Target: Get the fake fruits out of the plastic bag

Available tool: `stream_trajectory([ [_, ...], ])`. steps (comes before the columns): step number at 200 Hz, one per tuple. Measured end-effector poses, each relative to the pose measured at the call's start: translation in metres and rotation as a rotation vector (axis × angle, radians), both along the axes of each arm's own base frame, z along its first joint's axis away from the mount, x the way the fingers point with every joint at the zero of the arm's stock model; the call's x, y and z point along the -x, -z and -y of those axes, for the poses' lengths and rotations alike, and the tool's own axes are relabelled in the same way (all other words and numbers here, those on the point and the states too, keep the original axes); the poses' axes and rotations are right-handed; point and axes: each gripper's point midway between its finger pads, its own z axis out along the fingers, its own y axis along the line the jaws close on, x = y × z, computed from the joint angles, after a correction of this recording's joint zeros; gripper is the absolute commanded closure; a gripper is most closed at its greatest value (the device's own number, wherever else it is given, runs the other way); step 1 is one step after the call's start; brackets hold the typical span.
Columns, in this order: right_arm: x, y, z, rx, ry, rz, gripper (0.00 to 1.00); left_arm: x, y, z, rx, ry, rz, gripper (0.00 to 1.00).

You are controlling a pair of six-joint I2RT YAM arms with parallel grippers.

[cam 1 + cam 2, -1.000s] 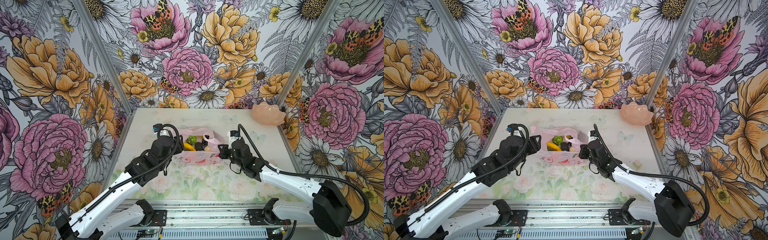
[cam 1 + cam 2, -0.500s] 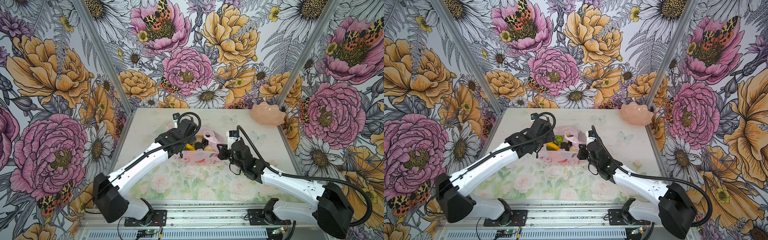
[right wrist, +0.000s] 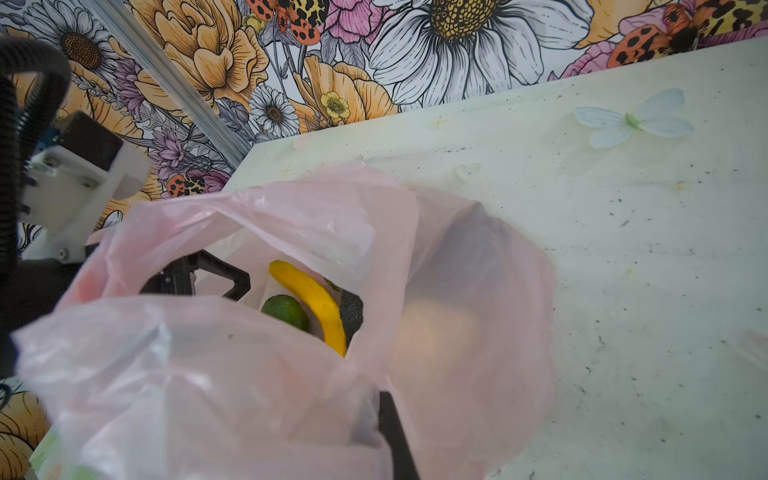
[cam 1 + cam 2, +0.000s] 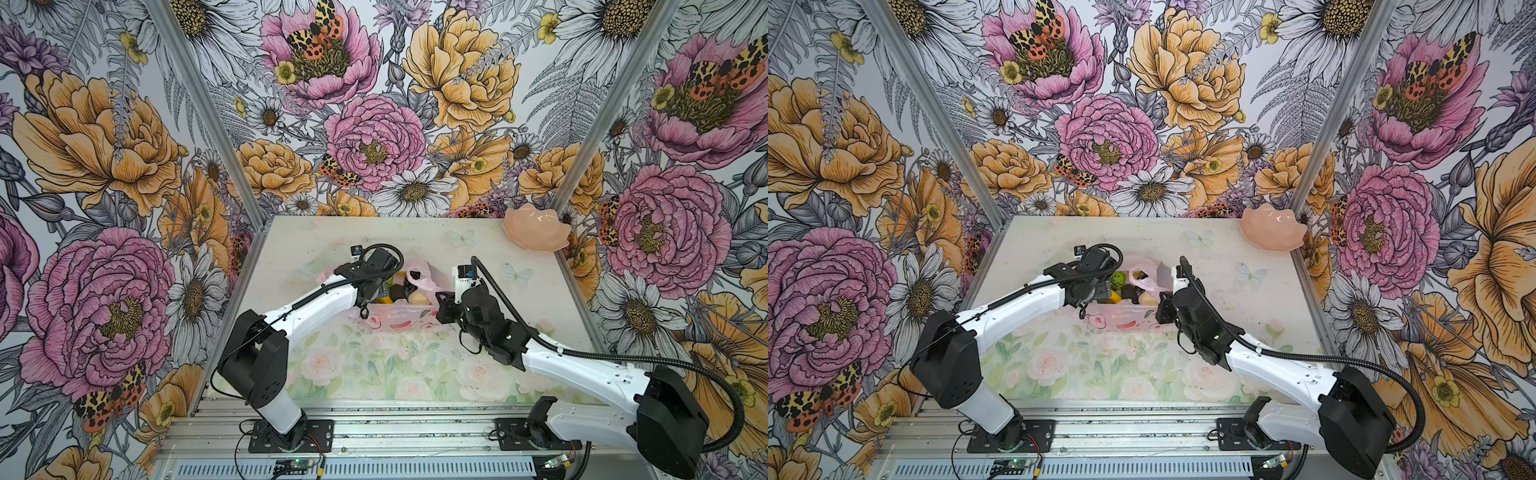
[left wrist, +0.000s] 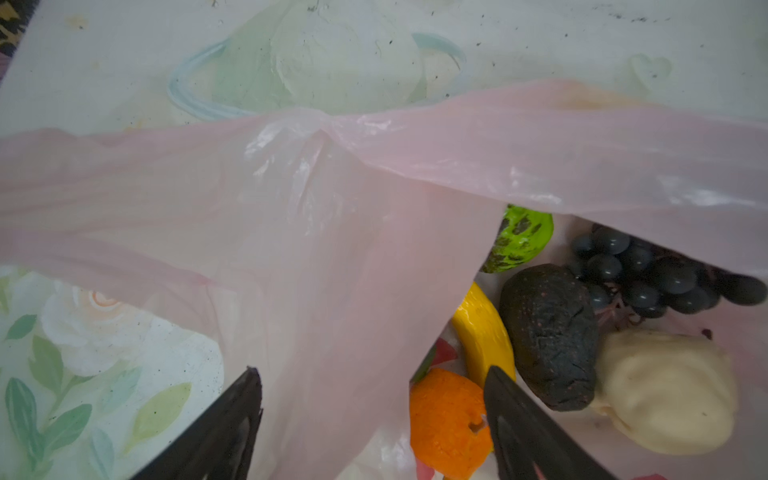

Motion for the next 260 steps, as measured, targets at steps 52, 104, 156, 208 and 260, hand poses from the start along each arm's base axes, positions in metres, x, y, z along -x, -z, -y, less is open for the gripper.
stream_trajectory([
  [52, -0.012, 0.024, 0.032, -0.069, 0.096, -0.078, 1.0, 0.009, 0.048, -0.002, 0.098, -0.001, -0.097, 0.96],
  [104, -0.036, 0.038, 0.079, -0.311, 0.201, -0.163, 1.0, -0.001, 0.026, 0.016, 0.394, 0.064, 0.021, 1.0],
  [156, -0.04, 0.063, 0.089, -0.392, 0.214, -0.267, 0.92, -0.012, -0.029, 0.028, 0.556, 0.142, 0.233, 1.0],
  [208, -0.022, 0.007, 0.072, -0.21, 0.105, -0.171, 0.3, -0.007, -0.024, 0.045, 0.517, 0.19, 0.227, 1.0],
  [260, 0.019, -0.063, 0.061, 0.053, 0.039, -0.055, 0.21, -0.009, -0.03, 0.048, 0.45, 0.177, 0.229, 1.0],
])
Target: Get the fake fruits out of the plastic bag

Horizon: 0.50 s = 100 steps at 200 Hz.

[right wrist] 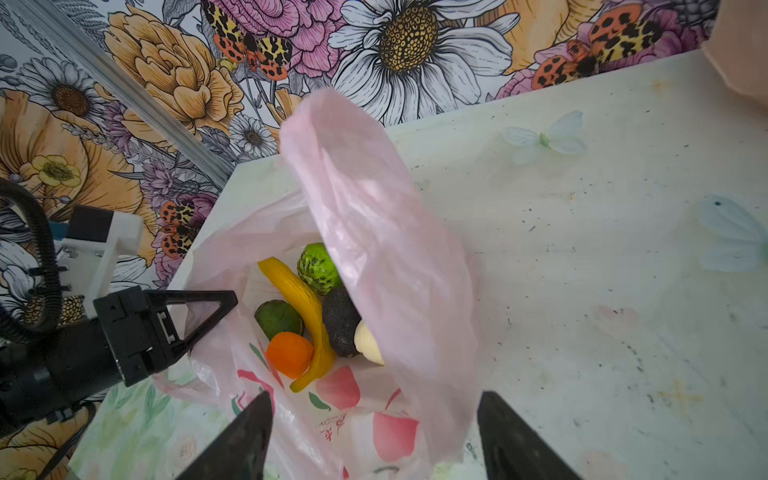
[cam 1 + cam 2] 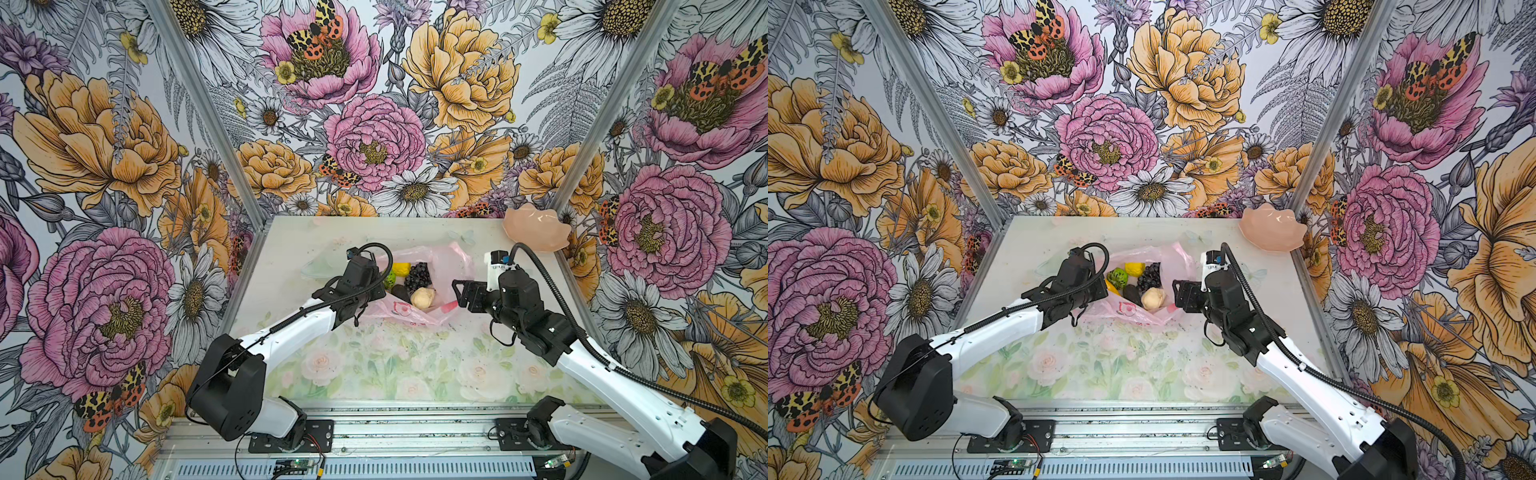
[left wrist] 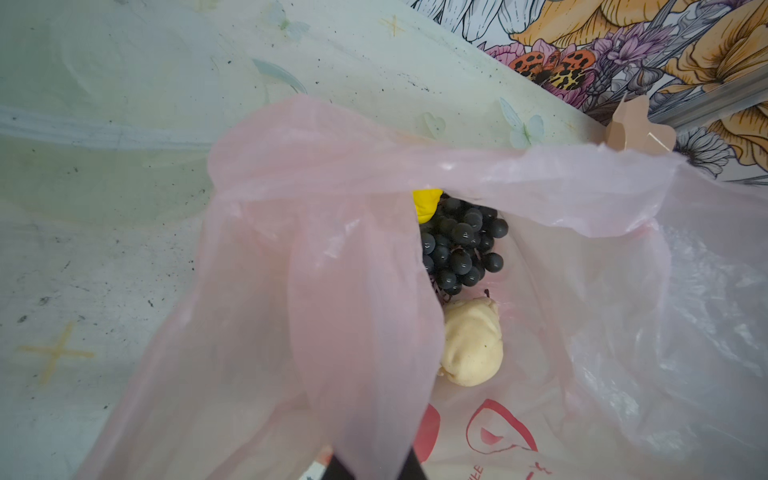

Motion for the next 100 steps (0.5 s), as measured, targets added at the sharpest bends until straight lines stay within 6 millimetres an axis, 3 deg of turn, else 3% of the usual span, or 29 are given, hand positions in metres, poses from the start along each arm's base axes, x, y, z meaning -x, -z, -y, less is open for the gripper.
stream_trajectory([
  [14, 0.016, -0.012, -0.004, 0.089, -0.018, 0.01, 0.21, -0.001, -0.004, 0.001, -0.006, -0.001, 0.007, 1.0],
  [36, 0.04, -0.04, -0.027, 0.19, -0.102, 0.05, 0.22, 0.0, -0.005, 0.001, -0.016, 0.0, 0.006, 1.0],
  [57, 0.038, -0.052, -0.049, 0.263, -0.132, 0.066, 0.21, 0.001, -0.002, 0.001, -0.024, 0.002, -0.003, 1.0],
  [75, 0.019, -0.04, -0.061, 0.351, -0.116, 0.035, 0.2, 0.002, -0.001, 0.001, -0.028, 0.001, -0.006, 1.0],
  [100, -0.023, 0.015, -0.066, 0.506, -0.073, -0.083, 0.18, 0.002, 0.0, 0.001, -0.029, 0.001, -0.007, 1.0],
])
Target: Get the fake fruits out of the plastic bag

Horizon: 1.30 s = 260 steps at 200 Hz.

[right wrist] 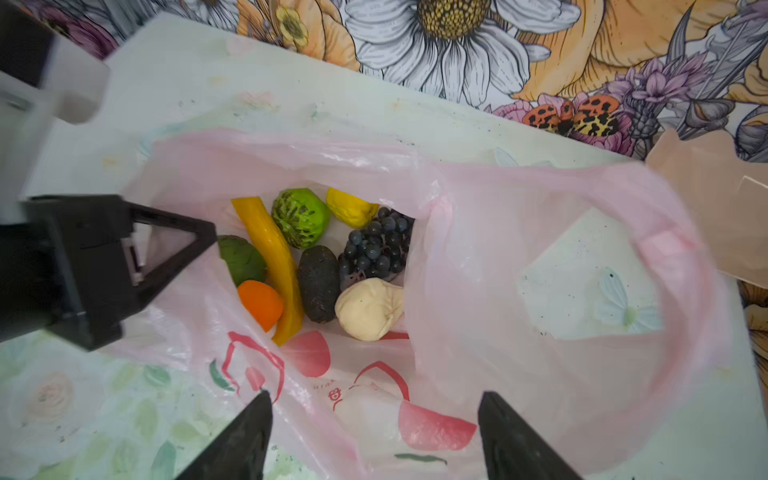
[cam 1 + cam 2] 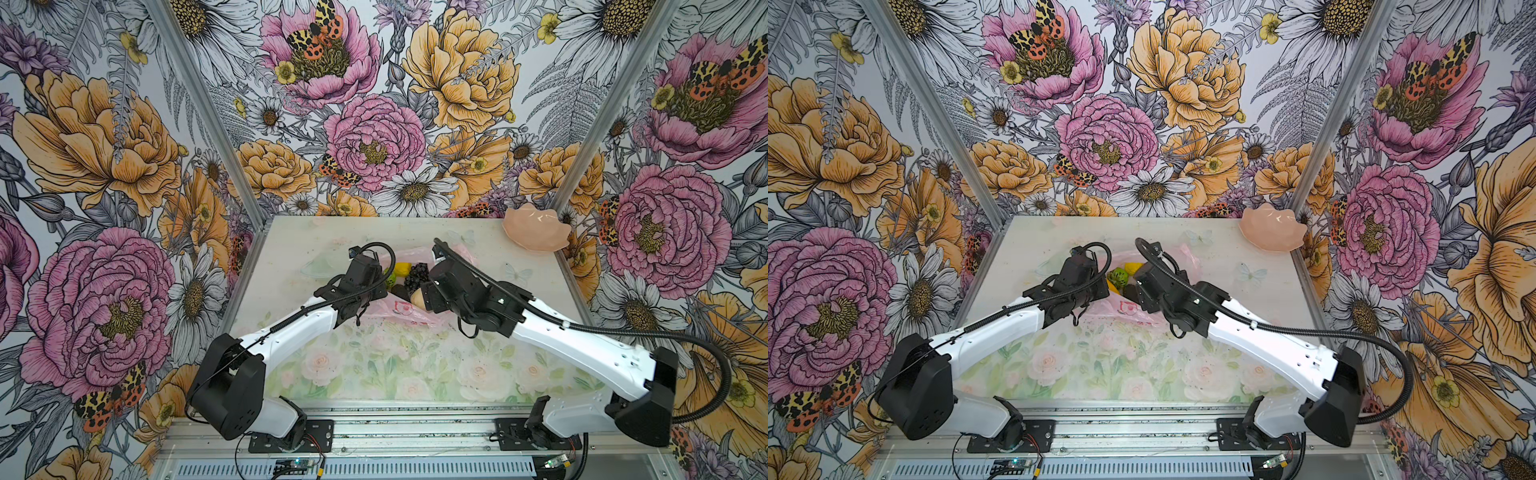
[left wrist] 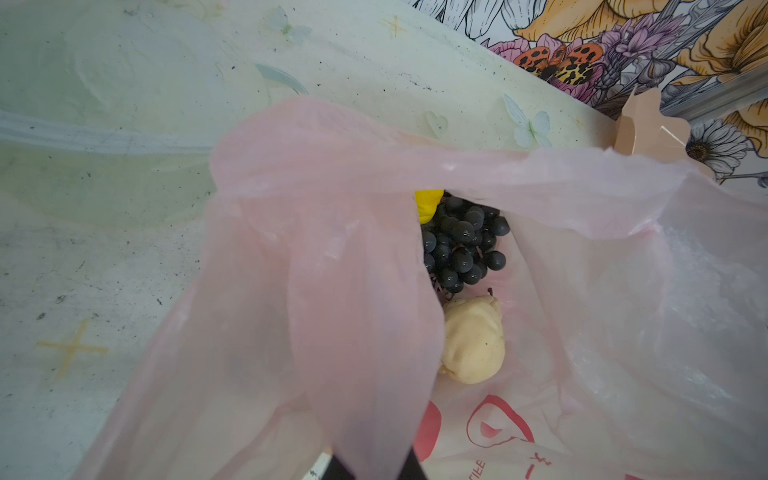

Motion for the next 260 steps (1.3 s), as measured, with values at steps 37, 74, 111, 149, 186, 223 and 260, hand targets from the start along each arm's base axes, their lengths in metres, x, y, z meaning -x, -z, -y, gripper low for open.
stream_trajectory([
  [37, -0.037, 0.066, 0.024, 0.171, 0.069, -0.131, 0.13, 0.0, 0.0, 0.0, 0.0, 0.0, 0.0, 1.0],
  [74, -0.064, 0.089, 0.035, 0.213, 0.093, -0.173, 0.27, 0.001, 0.005, -0.002, -0.004, -0.003, -0.006, 1.0],
  [111, -0.083, 0.109, 0.039, 0.225, 0.1, -0.201, 0.79, 0.002, 0.013, -0.008, -0.001, -0.011, -0.021, 1.0],
  [149, -0.083, 0.104, 0.023, 0.116, 0.001, -0.232, 1.0, 0.001, 0.019, -0.032, 0.043, -0.043, -0.036, 1.0],
  [186, -0.071, 0.026, 0.025, -0.29, -0.121, -0.125, 1.0, -0.006, 0.01, -0.057, 0.126, -0.072, 0.003, 1.0],
  [223, -0.085, 0.016, 0.074, -0.679, -0.075, -0.047, 1.0, -0.004, 0.017, -0.076, 0.214, -0.081, 0.022, 1.0],
  [260, -0.077, 0.097, 0.067, -0.921, -0.033, -0.254, 1.0, -0.003, 0.029, -0.085, 0.264, -0.083, 0.011, 1.0],
])
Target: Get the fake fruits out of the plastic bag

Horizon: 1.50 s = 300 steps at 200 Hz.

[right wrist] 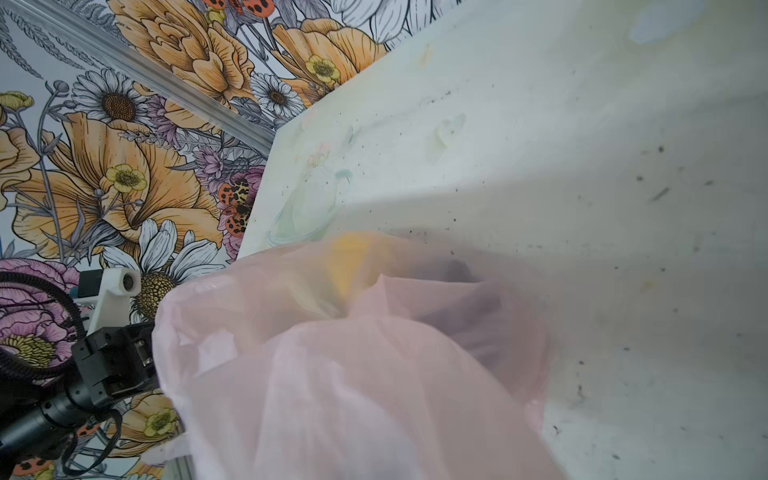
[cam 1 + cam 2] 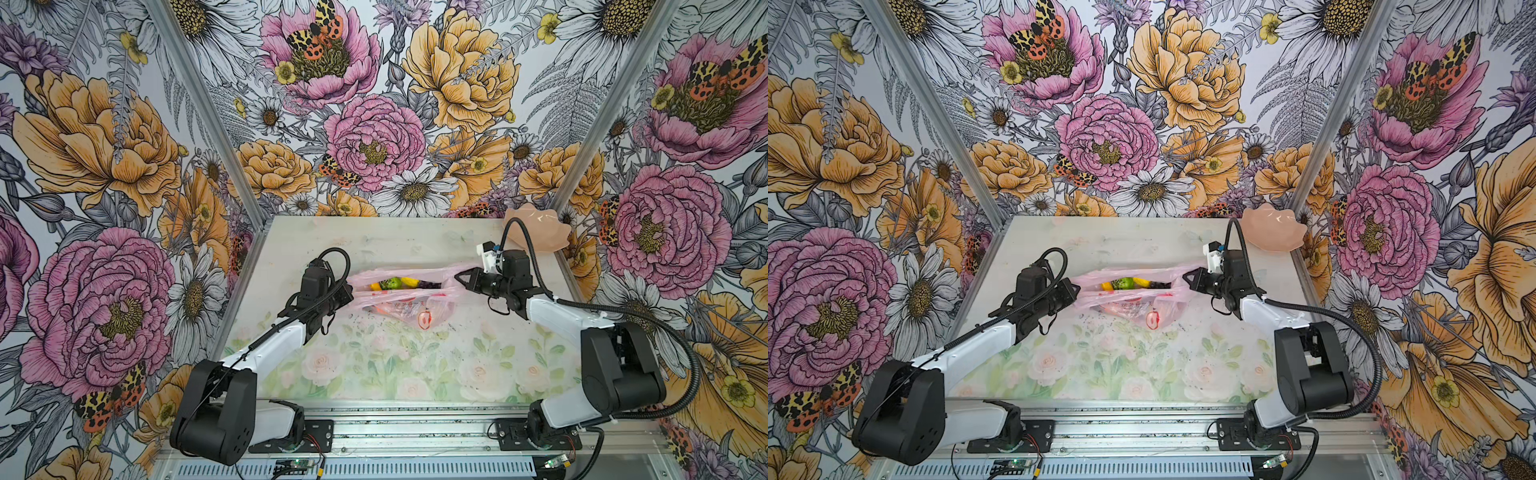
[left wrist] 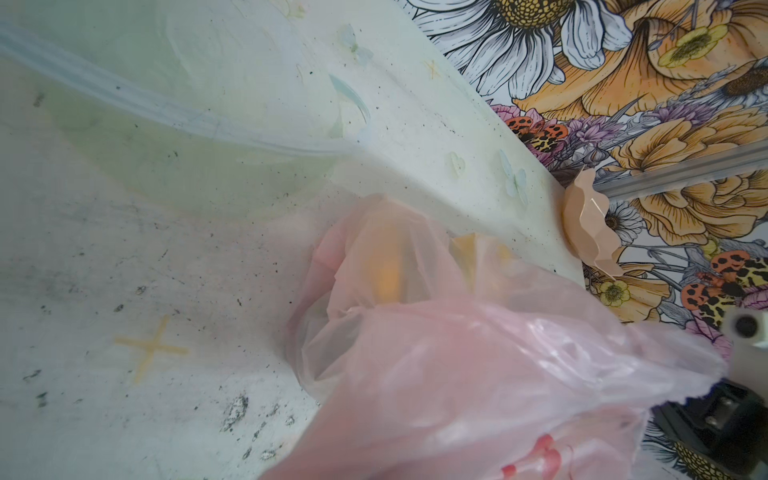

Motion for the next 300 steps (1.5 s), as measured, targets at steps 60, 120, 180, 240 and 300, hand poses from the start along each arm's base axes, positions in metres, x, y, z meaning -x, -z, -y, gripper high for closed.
stream_trajectory([
  [60, 0.004, -0.021, -0.044, -0.113, -0.125, 0.048, 1.0, -0.002, -0.004, 0.041, -0.125, 0.128, -0.009, 0.6],
  [120, 0.006, -0.021, -0.047, -0.108, -0.132, 0.043, 1.0, 0.009, -0.039, 0.046, -0.502, 0.096, 0.024, 0.28],
  [180, 0.007, -0.016, -0.044, -0.078, -0.118, 0.031, 1.0, -0.023, -0.037, 0.052, -0.763, 0.068, -0.053, 0.28],
  [240, 0.0, -0.021, -0.023, -0.067, -0.077, 0.05, 1.0, -0.046, 0.028, 0.021, -0.811, 0.079, -0.252, 1.0],
  [300, -0.028, -0.001, 0.002, -0.136, -0.033, -0.016, 1.0, -0.032, 0.024, -0.024, -0.302, 0.003, -0.129, 1.0],
])
